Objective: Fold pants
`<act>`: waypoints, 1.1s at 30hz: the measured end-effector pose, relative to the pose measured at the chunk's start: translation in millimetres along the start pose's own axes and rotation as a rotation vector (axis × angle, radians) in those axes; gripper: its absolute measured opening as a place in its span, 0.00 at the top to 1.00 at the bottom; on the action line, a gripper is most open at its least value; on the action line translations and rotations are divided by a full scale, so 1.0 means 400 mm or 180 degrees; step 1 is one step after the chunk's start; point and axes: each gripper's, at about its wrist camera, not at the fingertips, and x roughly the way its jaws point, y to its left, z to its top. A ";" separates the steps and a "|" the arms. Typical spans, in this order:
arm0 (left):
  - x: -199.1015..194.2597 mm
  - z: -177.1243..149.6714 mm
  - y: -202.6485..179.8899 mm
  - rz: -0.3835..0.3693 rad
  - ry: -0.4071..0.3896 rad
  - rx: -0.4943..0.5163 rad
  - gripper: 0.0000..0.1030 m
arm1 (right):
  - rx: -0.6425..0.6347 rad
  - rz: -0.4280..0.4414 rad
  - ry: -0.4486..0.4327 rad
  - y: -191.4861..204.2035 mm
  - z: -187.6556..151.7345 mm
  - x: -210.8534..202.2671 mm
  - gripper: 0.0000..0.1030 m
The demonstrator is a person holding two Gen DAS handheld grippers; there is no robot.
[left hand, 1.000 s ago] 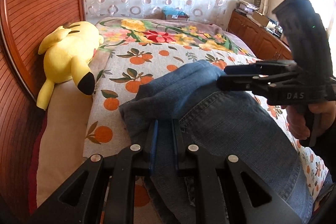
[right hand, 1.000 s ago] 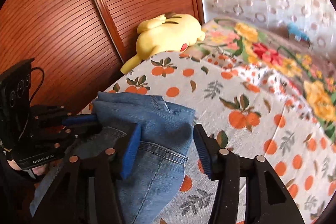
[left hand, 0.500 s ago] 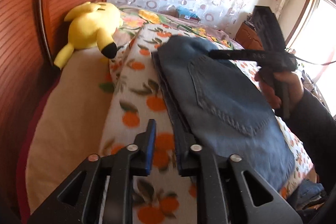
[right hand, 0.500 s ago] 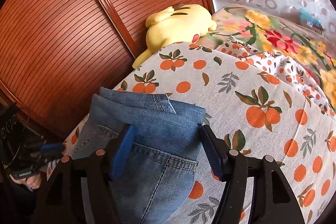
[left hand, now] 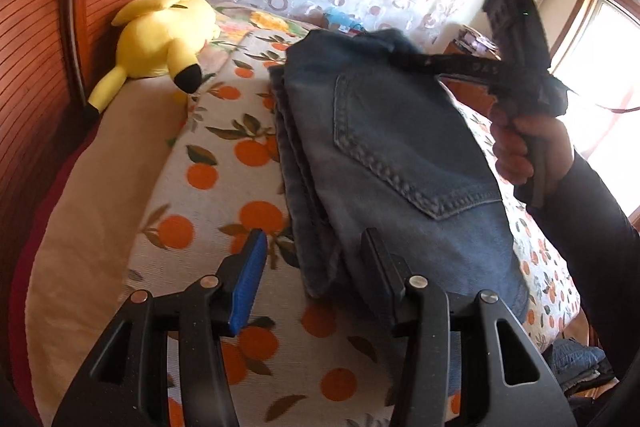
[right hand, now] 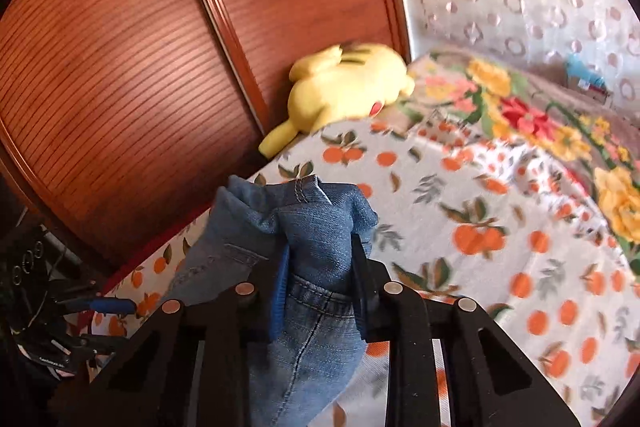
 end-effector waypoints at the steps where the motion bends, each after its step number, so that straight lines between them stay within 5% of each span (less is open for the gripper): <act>1: 0.000 0.001 -0.004 -0.0025 -0.0007 -0.0002 0.51 | -0.0008 -0.0047 -0.0019 -0.007 -0.008 -0.015 0.74; 18: 0.051 0.007 -0.048 -0.0200 0.0194 -0.0102 0.52 | 0.0077 -0.0275 0.0178 -0.050 -0.074 0.001 0.73; 25: 0.055 0.004 -0.074 -0.0354 0.0216 0.0007 0.82 | 0.0133 -0.0280 0.0138 -0.054 -0.080 0.004 0.73; 33: 0.012 0.008 -0.098 -0.0377 0.0021 0.0094 0.90 | 0.0083 -0.0347 -0.0098 -0.030 -0.092 -0.046 0.75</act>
